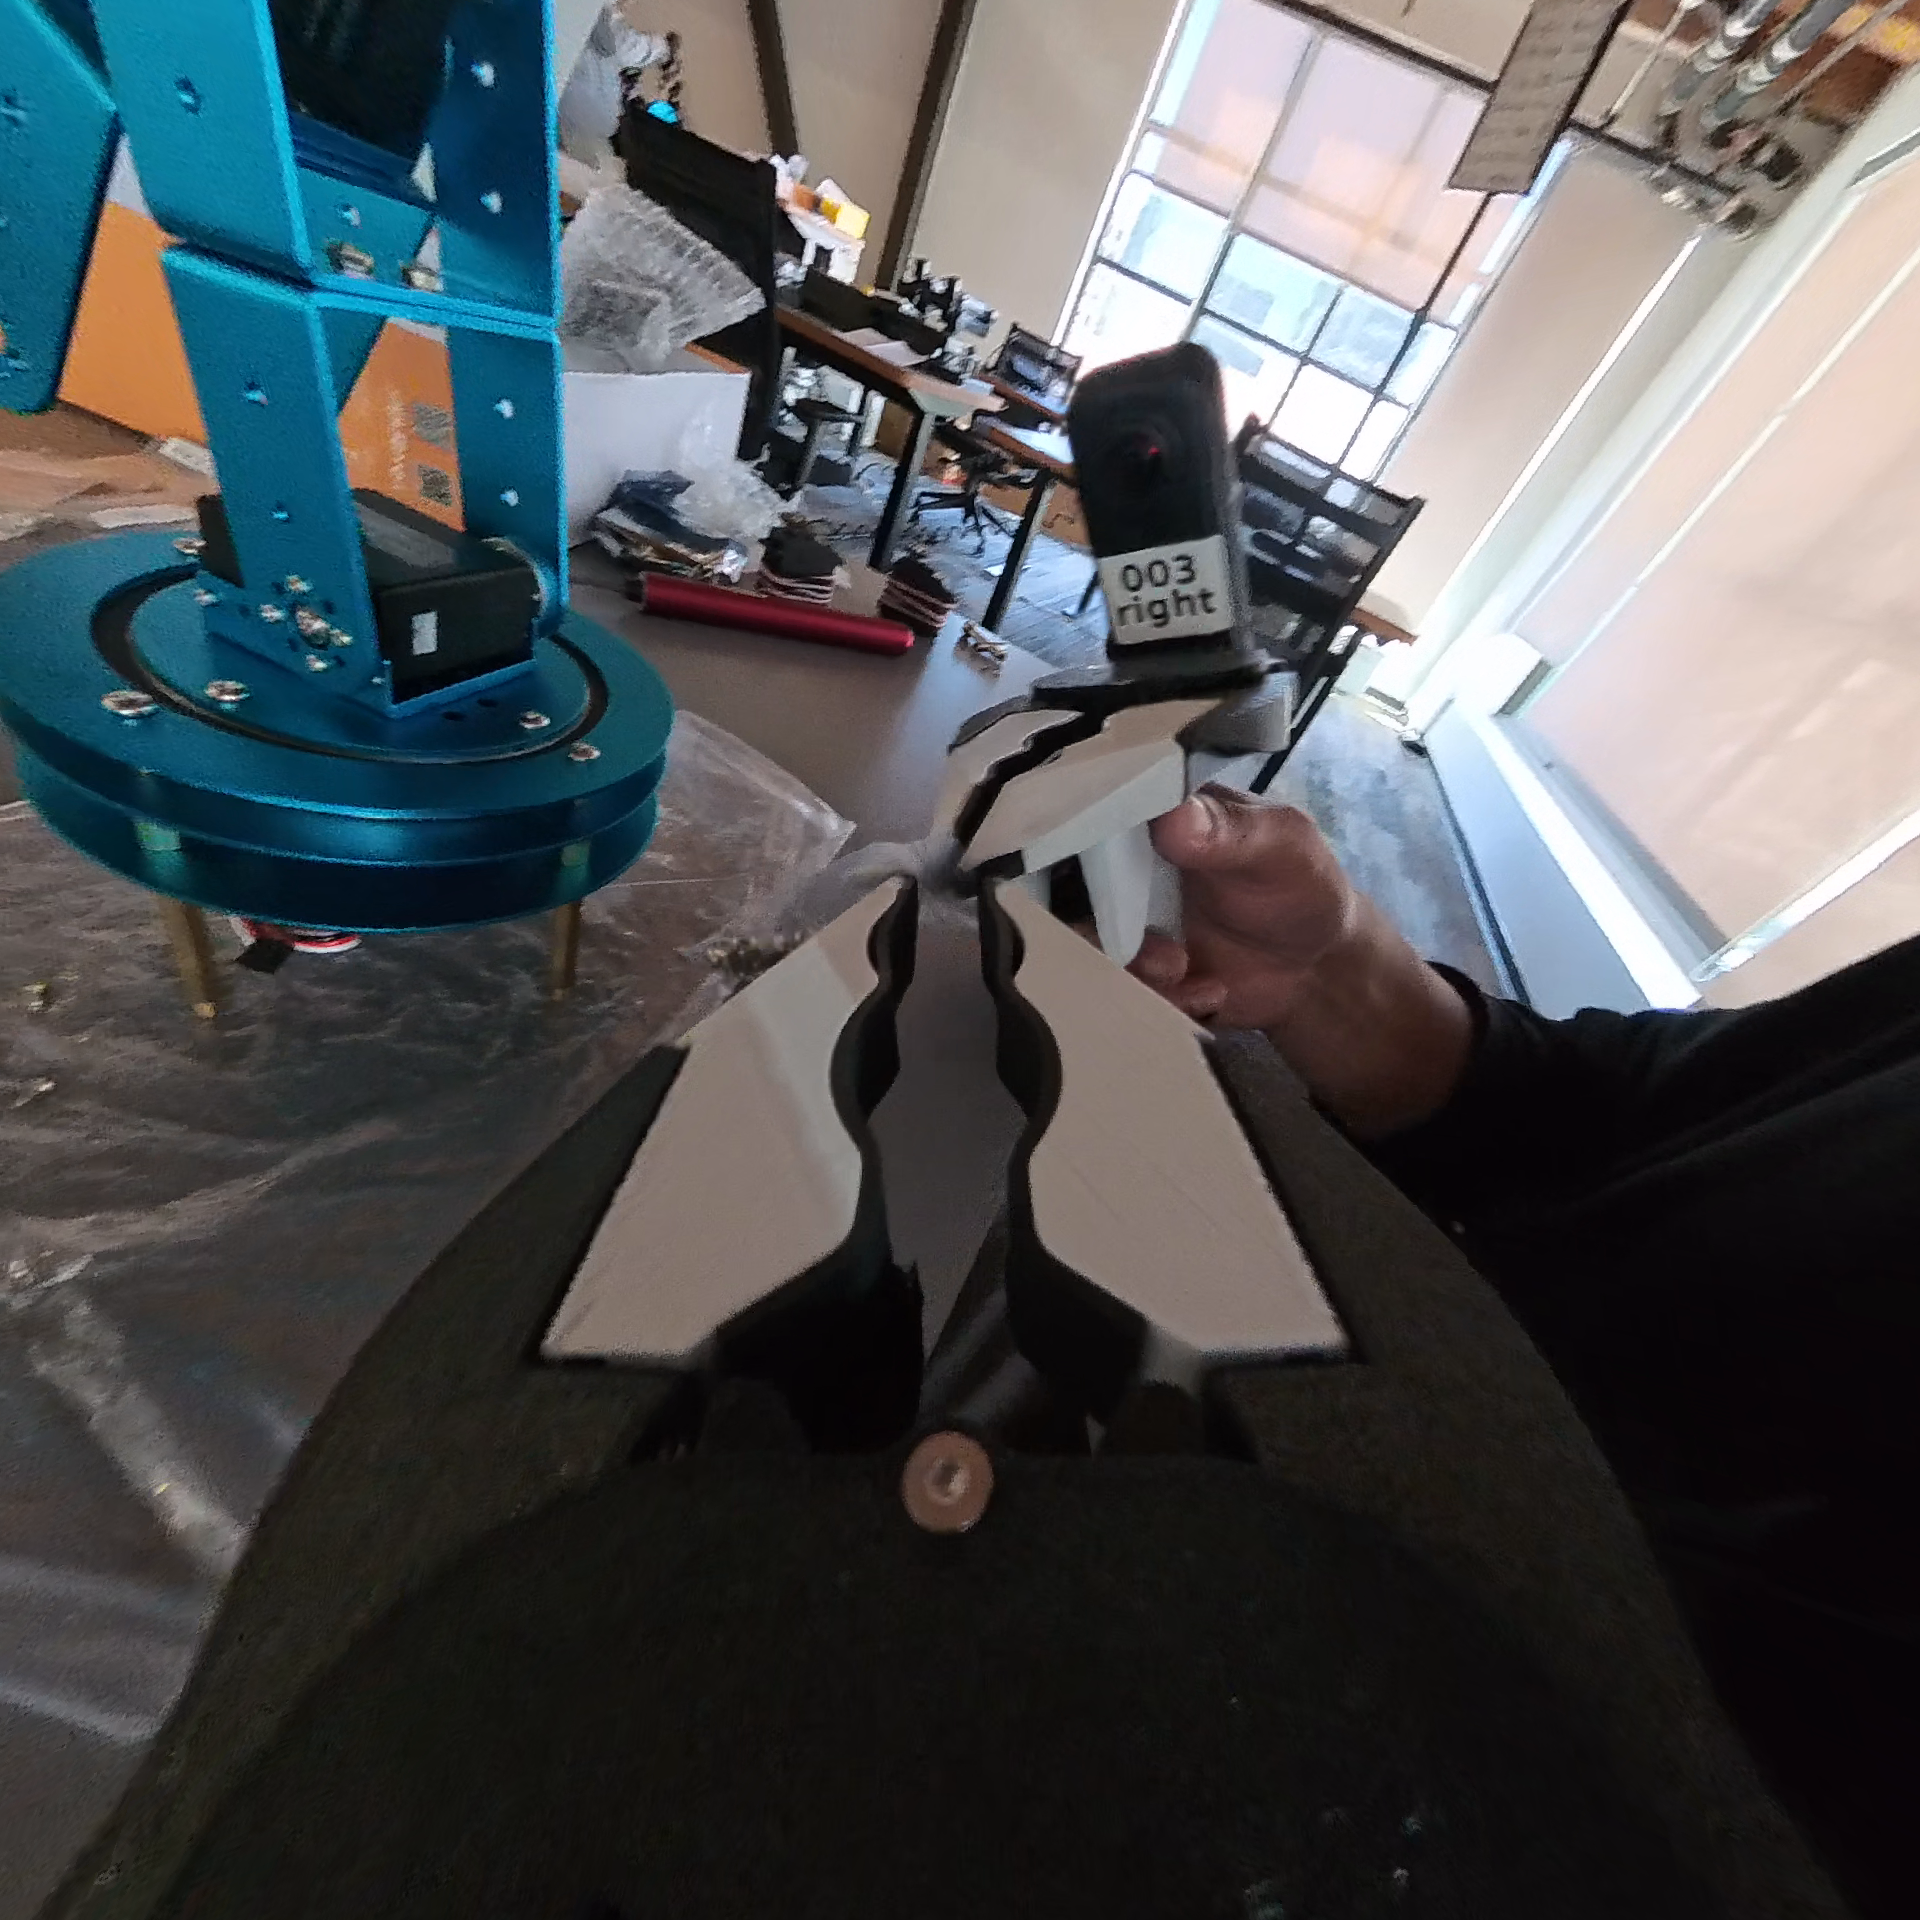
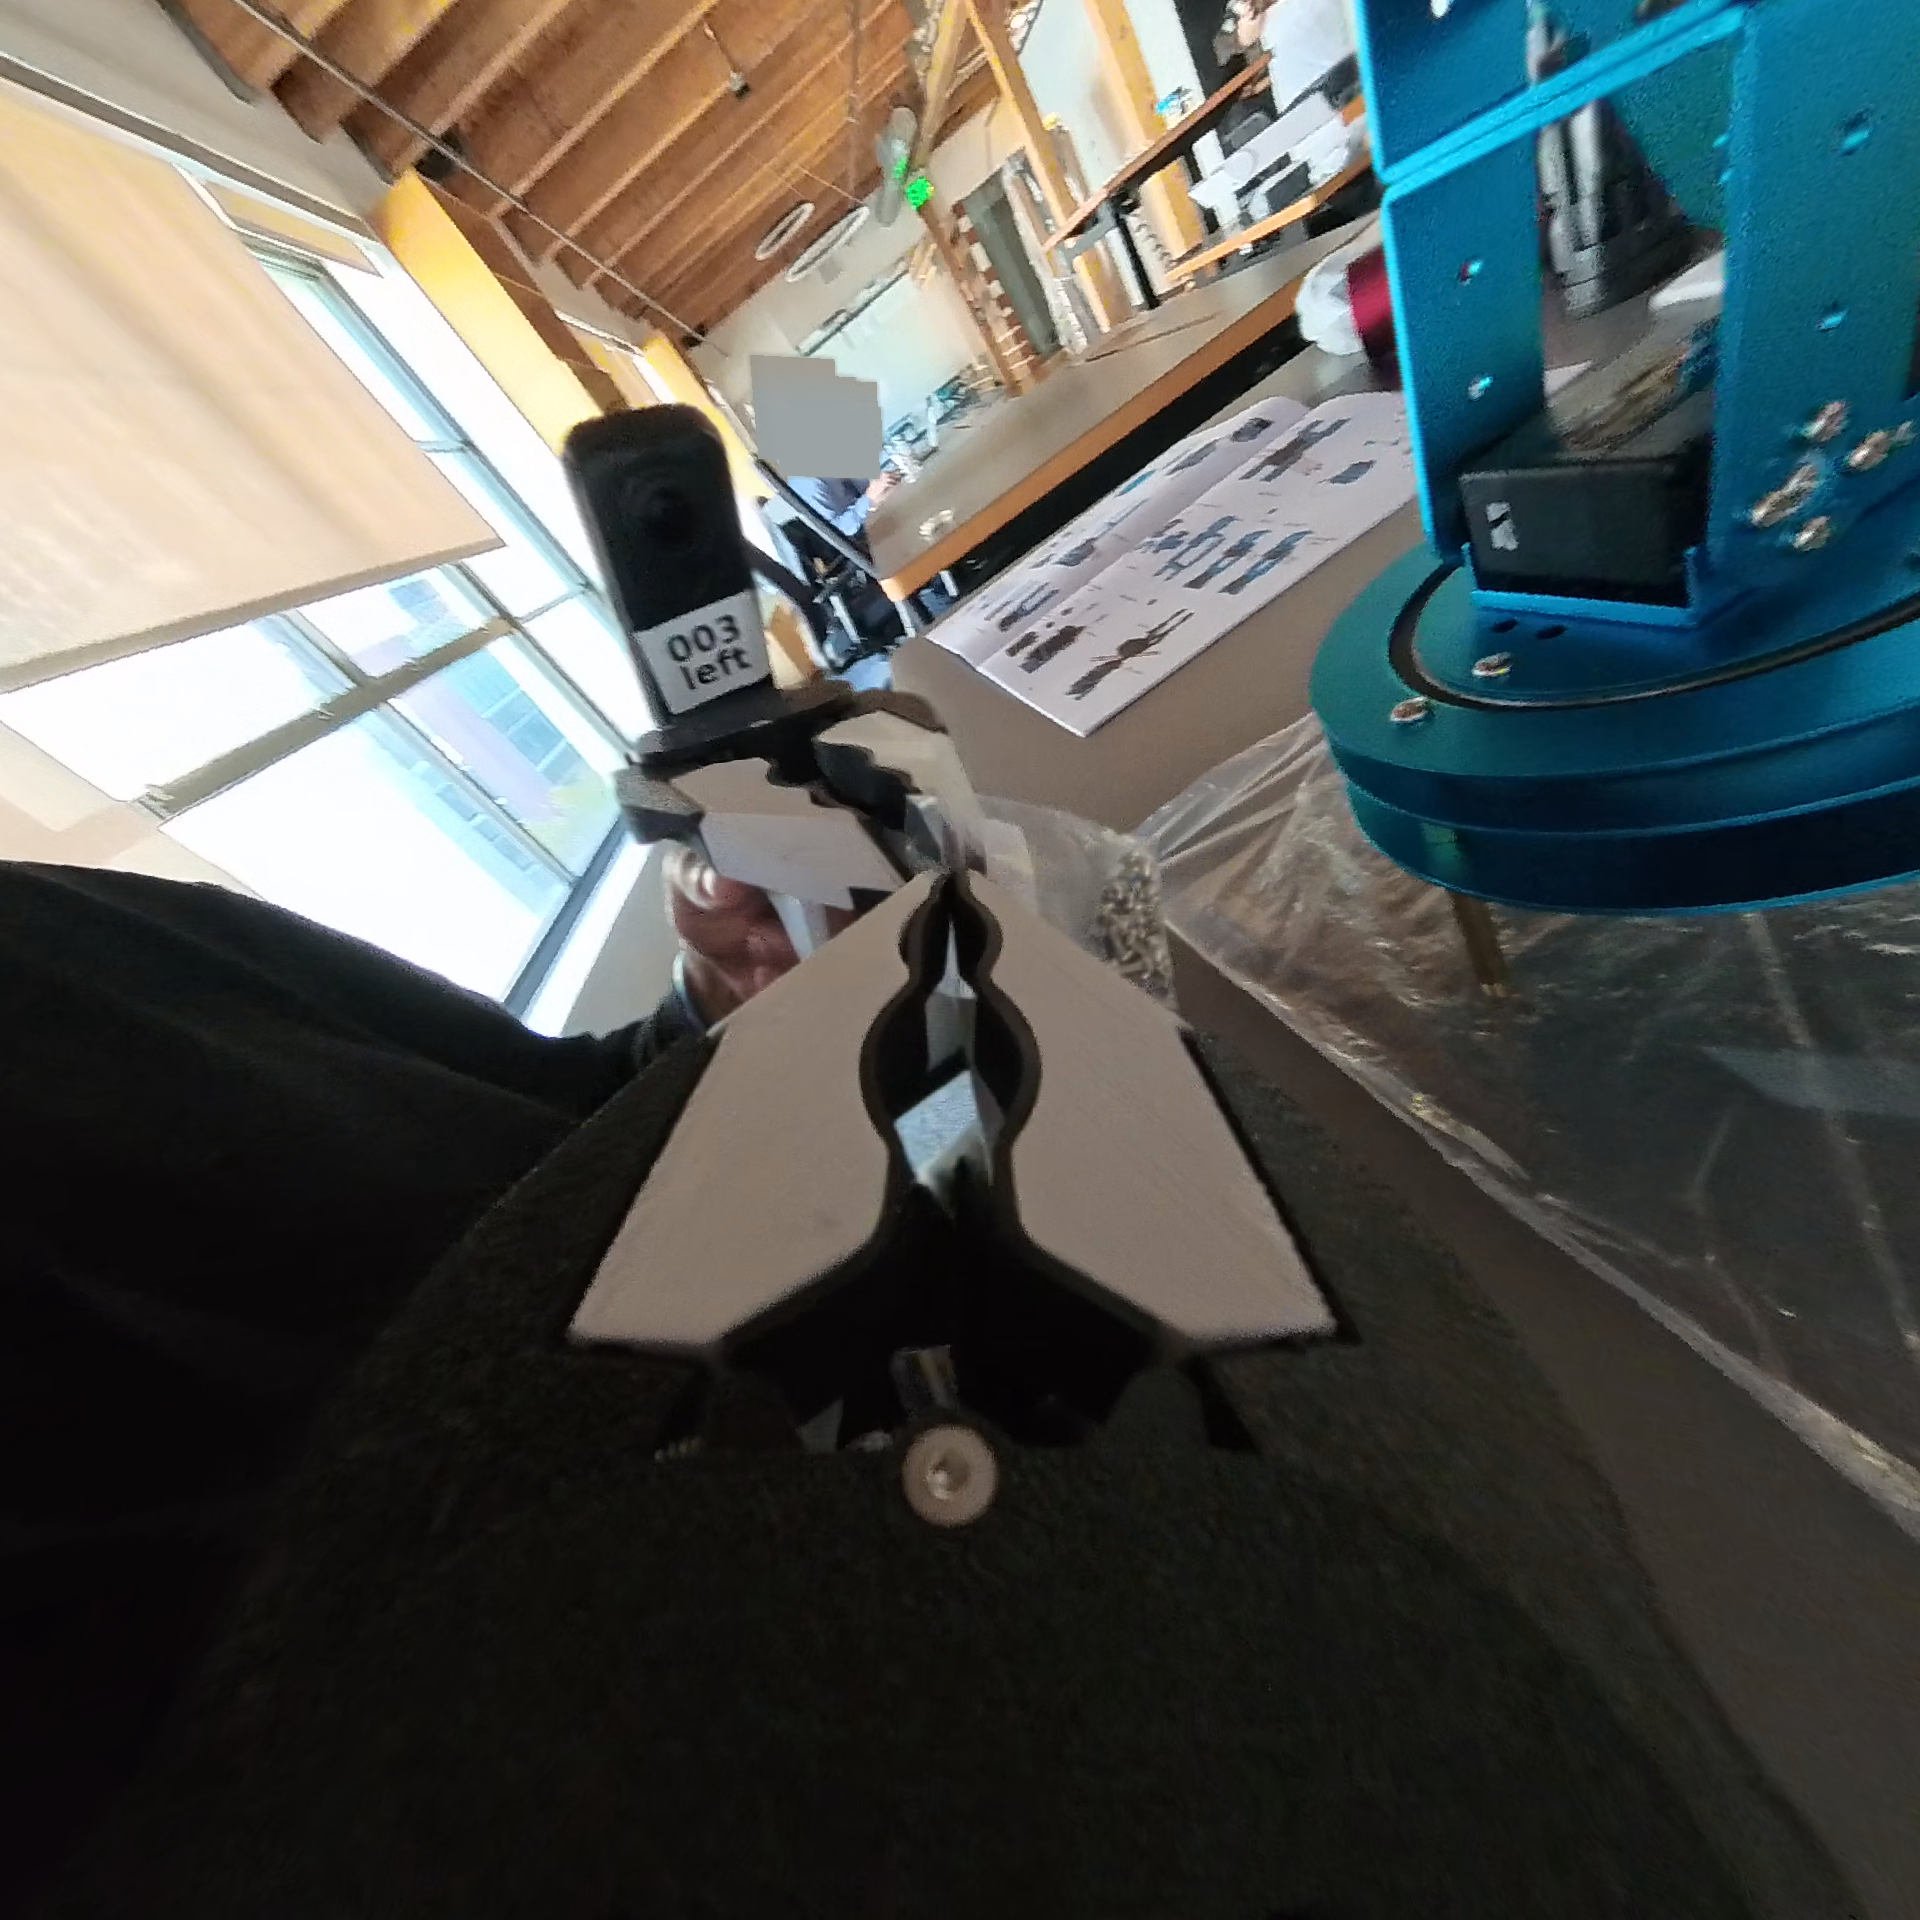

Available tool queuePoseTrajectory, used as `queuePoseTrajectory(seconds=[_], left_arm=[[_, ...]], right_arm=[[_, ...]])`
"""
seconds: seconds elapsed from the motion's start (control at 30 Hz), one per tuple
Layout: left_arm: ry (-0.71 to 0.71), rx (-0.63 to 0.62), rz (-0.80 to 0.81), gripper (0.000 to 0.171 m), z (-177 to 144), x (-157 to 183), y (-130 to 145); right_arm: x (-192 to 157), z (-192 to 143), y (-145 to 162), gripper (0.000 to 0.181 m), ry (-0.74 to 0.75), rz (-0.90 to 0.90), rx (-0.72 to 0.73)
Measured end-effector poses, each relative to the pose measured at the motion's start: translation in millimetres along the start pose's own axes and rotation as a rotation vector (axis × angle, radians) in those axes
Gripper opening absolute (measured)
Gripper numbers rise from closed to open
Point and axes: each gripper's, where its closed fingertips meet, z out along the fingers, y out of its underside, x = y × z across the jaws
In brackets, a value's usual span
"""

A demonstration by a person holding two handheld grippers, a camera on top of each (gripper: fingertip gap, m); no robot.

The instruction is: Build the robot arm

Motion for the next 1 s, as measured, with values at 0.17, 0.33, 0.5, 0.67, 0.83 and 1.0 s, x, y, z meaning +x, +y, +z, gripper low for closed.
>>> queuePoseTrajectory(seconds=[0.17, 0.33, 0.5, 0.67, 0.83, 1.0], left_arm=[[-0.083, -0.029, 0.061, 0.006, 0.4, -3.4, 2.3], [-0.085, -0.031, 0.113, 0.0, -2.7, -0.5, 2.2], [-0.151, -0.025, 0.081, 0.0, 1.0, -11.4, 7.4], [-0.248, -0.007, 0.016, 0.0, 6.2, -21.7, 13.6], [-0.262, -0.027, -0.026, 0.0, 5.0, -23.1, 19.6], [-0.142, -0.091, -0.135, 0.0, -4.6, -18.3, 15.6]], right_arm=[[4.8, 0.4, 1.5, 0.0, 0.127, -0.148, -0.017], [-1.1, -0.1, 2.3, 0.0, 0.159, -0.209, -0.038], [12.3, -3.1, 3.1, 0.0, 0.31, -0.292, -0.066], [26.6, -5.2, 4.4, 0.0, 0.53, -0.447, -0.103], [37.8, -9.3, 6.3, 0.0, 0.605, -0.492, -0.15], [11.2, -1.4, 7.7, 0.002, 0.393, -0.609, -0.211]])
